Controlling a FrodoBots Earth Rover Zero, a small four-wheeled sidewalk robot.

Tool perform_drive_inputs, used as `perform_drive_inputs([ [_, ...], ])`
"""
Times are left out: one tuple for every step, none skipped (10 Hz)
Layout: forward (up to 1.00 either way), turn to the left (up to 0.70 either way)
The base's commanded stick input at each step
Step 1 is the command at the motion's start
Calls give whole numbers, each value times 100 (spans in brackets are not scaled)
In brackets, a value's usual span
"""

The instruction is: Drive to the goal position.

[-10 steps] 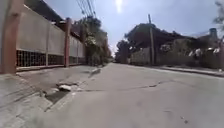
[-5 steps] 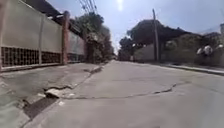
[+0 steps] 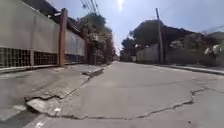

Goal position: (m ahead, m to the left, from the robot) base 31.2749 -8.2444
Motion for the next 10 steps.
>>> perform_drive_inputs([
  [100,2],
  [100,2],
  [100,2],
  [100,2],
  [100,2],
  [100,2],
  [100,2],
  [100,2],
  [100,2],
  [100,2],
])
